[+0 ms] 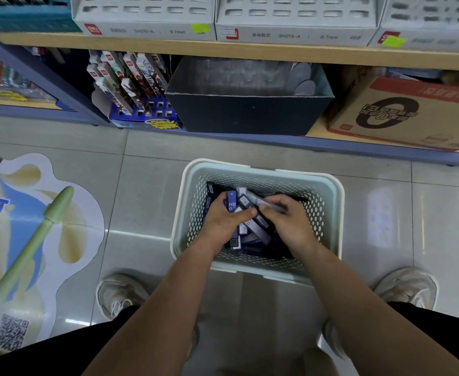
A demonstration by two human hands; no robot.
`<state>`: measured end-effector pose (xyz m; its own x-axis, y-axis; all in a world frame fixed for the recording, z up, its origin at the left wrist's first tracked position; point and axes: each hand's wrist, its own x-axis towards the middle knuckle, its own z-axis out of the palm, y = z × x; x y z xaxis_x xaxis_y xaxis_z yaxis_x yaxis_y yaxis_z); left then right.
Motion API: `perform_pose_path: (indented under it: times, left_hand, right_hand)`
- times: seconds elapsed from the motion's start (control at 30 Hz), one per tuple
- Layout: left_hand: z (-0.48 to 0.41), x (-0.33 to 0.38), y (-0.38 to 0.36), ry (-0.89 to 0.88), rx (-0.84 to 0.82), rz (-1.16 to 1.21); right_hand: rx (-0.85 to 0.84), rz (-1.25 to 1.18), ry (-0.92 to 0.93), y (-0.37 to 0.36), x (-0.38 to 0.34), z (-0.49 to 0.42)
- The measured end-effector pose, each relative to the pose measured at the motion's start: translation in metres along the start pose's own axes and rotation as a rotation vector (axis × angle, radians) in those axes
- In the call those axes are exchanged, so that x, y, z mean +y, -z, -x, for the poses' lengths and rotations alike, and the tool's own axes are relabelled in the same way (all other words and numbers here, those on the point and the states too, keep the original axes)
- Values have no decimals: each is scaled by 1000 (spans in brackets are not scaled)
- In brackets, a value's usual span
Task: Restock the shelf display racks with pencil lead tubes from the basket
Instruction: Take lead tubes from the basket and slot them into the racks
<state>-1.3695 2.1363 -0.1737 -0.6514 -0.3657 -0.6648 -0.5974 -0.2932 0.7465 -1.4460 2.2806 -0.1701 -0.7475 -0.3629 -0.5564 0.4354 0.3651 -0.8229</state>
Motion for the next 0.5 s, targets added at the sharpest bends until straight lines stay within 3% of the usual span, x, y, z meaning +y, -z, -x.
perform_pose_path:
  times: [0.27,0.5]
  left_hand:
    - [-4,3,-6,-32,152,36]
    - [-4,5,1,-15,183,21]
  right_hand:
    - [19,-78,-51,-15,-2,9]
    - [-87,-101,-129,-10,-4,10]
